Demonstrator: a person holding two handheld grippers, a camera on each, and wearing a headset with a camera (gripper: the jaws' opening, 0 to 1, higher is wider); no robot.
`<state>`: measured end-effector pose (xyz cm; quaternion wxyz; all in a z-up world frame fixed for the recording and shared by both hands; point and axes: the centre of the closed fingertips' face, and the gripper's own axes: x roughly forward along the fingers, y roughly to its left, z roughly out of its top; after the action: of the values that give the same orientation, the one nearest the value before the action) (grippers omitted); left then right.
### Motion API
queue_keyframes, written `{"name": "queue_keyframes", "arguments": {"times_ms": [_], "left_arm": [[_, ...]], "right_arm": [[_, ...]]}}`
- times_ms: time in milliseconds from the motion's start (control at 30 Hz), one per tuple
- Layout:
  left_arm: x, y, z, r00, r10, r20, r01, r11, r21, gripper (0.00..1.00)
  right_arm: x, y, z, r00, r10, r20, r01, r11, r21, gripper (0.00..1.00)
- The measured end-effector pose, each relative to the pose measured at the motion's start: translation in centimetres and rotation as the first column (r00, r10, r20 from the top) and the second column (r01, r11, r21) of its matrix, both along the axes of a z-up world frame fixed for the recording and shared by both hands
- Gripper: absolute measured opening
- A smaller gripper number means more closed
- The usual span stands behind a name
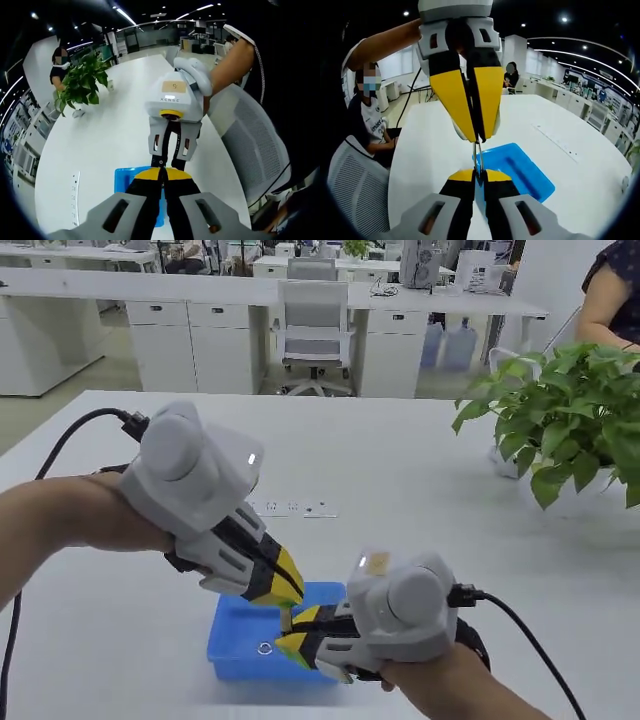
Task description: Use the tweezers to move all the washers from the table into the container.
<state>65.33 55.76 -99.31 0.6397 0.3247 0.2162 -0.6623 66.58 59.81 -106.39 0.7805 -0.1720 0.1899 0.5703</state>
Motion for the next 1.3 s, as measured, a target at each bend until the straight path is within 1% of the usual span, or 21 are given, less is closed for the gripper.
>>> {"name": "queue_keyframes", "arguments": {"times_ms": [200, 300, 333, 367, 433, 667, 800, 867, 1167, 1300], "left_arm": [[-1.1, 0.1, -0.5, 1.000, -0.022, -0.011, 0.022, 1.000, 0.003, 0.05], [-1.5, 0.1, -0.8, 0.999, -0.032, -0.006, 0.032, 0.999, 0.001, 0.05], [-1.6, 0.1, -0.9, 0.999, -0.032, -0.011, 0.032, 0.999, 0.001, 0.05], [-1.8, 0.1, -1.1, 0.999, -0.038, -0.010, 0.038, 0.999, 0.007, 0.05], [-2.0, 0.2, -1.3, 0.999, -0.046, -0.006, 0.046, 0.999, 0.015, 0.06], [-2.5, 0.7, -1.7, 0.999, -0.051, 0.002, 0.051, 0.998, 0.034, 0.06], [-2.8, 1.1, -2.2, 0.999, -0.050, 0.003, 0.050, 0.998, 0.049, 0.06], [-3.0, 1.1, -2.3, 0.999, -0.051, 0.004, 0.050, 0.998, 0.048, 0.06], [-3.5, 1.3, -2.9, 0.999, -0.048, -0.003, 0.048, 0.998, 0.049, 0.06], [-3.7, 1.7, -3.7, 0.999, -0.037, -0.008, 0.038, 0.998, 0.053, 0.06]], "right_arm": [[-1.2, -0.3, -0.5, 1.000, 0.014, -0.008, -0.014, 1.000, -0.018, 0.06], [-1.7, -0.4, -0.8, 1.000, 0.022, -0.009, -0.022, 0.999, -0.035, 0.06], [-1.8, -0.5, -0.9, 1.000, 0.024, -0.009, -0.024, 0.999, -0.042, 0.06], [-1.9, -0.6, -1.0, 1.000, 0.025, -0.002, -0.025, 0.998, -0.056, 0.06], [-2.2, -0.7, -1.2, 1.000, 0.029, -0.003, -0.029, 0.998, -0.063, 0.06], [-2.6, -0.9, -1.5, 0.999, 0.032, 0.001, -0.032, 0.996, -0.086, 0.06], [-3.1, -1.1, -1.8, 0.999, 0.045, 0.008, -0.043, 0.993, -0.111, 0.06], [-3.2, -1.2, -1.9, 0.999, 0.054, 0.006, -0.053, 0.991, -0.121, 0.06], [-3.7, -1.6, -2.4, 0.997, 0.078, 0.026, -0.072, 0.984, -0.165, 0.06], [-3.9, -1.7, -2.8, 0.995, 0.090, 0.030, -0.083, 0.979, -0.188, 0.06]]}}
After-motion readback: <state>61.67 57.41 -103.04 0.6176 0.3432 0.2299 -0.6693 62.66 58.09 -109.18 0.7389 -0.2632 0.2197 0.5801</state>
